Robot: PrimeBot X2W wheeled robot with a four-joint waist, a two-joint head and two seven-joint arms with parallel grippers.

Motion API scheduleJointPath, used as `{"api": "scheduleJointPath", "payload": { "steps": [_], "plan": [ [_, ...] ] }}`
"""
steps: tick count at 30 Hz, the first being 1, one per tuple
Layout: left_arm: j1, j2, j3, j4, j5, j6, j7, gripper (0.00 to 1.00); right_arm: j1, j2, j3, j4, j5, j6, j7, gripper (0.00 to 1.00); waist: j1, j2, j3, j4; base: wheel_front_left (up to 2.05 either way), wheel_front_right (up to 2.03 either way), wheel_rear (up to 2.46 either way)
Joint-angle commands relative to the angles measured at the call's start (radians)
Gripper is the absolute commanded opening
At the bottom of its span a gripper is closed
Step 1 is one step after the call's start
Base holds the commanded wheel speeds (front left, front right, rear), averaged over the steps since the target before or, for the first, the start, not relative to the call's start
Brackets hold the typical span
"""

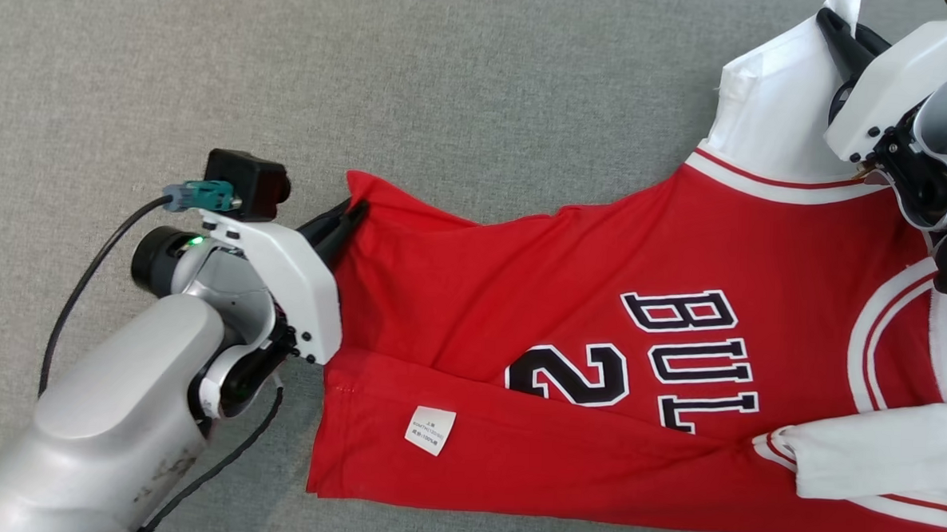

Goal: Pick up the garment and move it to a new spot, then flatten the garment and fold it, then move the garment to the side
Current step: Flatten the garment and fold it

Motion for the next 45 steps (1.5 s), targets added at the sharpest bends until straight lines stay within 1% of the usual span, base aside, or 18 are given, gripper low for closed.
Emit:
{"api": "scheduleJointPath", "payload": {
  "steps": [1, 3, 4, 10, 16, 19, 23, 27, 32, 33, 34, 35, 38, 45],
  "plan": [
    [0.014, 0.018, 0.014, -0.002, -0.011, 0.009, -0.001, 0.00, 0.010, -0.008, 0.008, -0.002, 0.013, 0.000, -0.019, 0.00, 0.0000, 0.0000, -0.023, -0.012, 0.00, 0.00, 0.00],
    [0.026, 0.033, 0.026, -0.011, -0.026, 0.009, 0.004, 0.00, 0.019, -0.012, 0.016, -0.006, 0.028, 0.000, -0.040, 0.00, 0.0000, 0.0000, -0.042, -0.021, 0.00, 0.00, 0.00],
    [0.042, 0.051, 0.033, -0.023, -0.040, 0.012, 0.010, 0.00, 0.030, -0.013, 0.025, -0.015, 0.045, 0.000, -0.058, 0.00, 0.0000, 0.0000, -0.060, -0.030, 0.00, 0.00, 0.00],
    [0.088, 0.101, 0.051, -0.058, -0.065, 0.032, 0.020, 0.00, 0.069, -0.029, 0.055, -0.041, 0.102, 0.000, -0.083, 0.00, 0.0000, 0.0000, -0.109, -0.058, 0.00, 0.00, 0.00],
    [0.120, 0.148, 0.061, -0.073, -0.063, 0.073, 0.025, 0.00, 0.099, -0.049, 0.090, -0.049, 0.140, 0.000, -0.091, 0.00, 0.0000, 0.0000, -0.141, -0.089, 0.00, 0.00, 0.00],
    [0.135, 0.154, 0.061, -0.085, -0.073, 0.073, 0.032, 0.00, 0.111, -0.052, 0.108, -0.054, 0.159, 0.000, -0.090, 0.00, 0.0000, 0.0000, -0.156, -0.102, 0.00, 0.00, 0.00],
    [0.146, 0.169, 0.051, -0.102, -0.080, 0.076, 0.054, 0.00, 0.129, -0.062, 0.138, -0.082, 0.188, 0.000, -0.058, 0.00, 0.0000, 0.0000, -0.184, -0.115, 0.00, 0.00, 0.00],
    [0.156, 0.199, 0.032, -0.119, -0.096, 0.067, 0.117, 0.00, 0.148, -0.081, 0.175, -0.114, 0.222, 0.000, 0.004, 0.00, 0.0000, 0.0000, -0.217, -0.128, 0.00, 0.00, 0.00],
    [0.166, 0.242, 0.015, -0.135, -0.156, 0.034, 0.236, 0.00, 0.164, -0.110, 0.212, -0.150, 0.264, 0.000, 0.093, 0.00, 0.0000, 0.0000, -0.258, -0.145, 0.00, 0.00, 0.00],
    [0.166, 0.242, 0.015, -0.135, -0.156, 0.034, 0.236, 0.00, 0.164, -0.110, 0.212, -0.150, 0.264, 0.000, 0.093, 0.00, 0.0000, 0.0000, -0.258, -0.145, 0.00, 0.00, 0.00],
    [0.165, 0.249, 0.013, -0.139, -0.185, 0.020, 0.277, 0.00, 0.171, -0.123, 0.226, -0.169, 0.279, 0.000, 0.121, 0.00, 0.0000, 0.0000, -0.271, -0.152, 0.00, 0.00, 0.00],
    [0.165, 0.249, 0.013, -0.139, -0.185, 0.020, 0.277, 0.00, 0.171, -0.123, 0.226, -0.169, 0.279, 0.000, 0.121, 0.00, 0.0000, 0.0000, -0.271, -0.152, 0.00, 0.00, 0.00],
    [0.167, 0.261, 0.008, -0.137, -0.220, -0.003, 0.332, 0.00, 0.182, -0.142, 0.245, -0.194, 0.298, 0.000, 0.168, 0.00, 0.0000, 0.0000, -0.289, -0.162, 0.00, 0.00, 0.00],
    [0.177, 0.269, -0.015, -0.114, -0.254, -0.029, 0.402, 0.00, 0.217, -0.179, 0.287, -0.260, 0.346, 0.000, 0.276, 0.00, 0.0000, 0.0000, -0.313, -0.187, 0.00, 0.00, 0.00]
  ]
}}
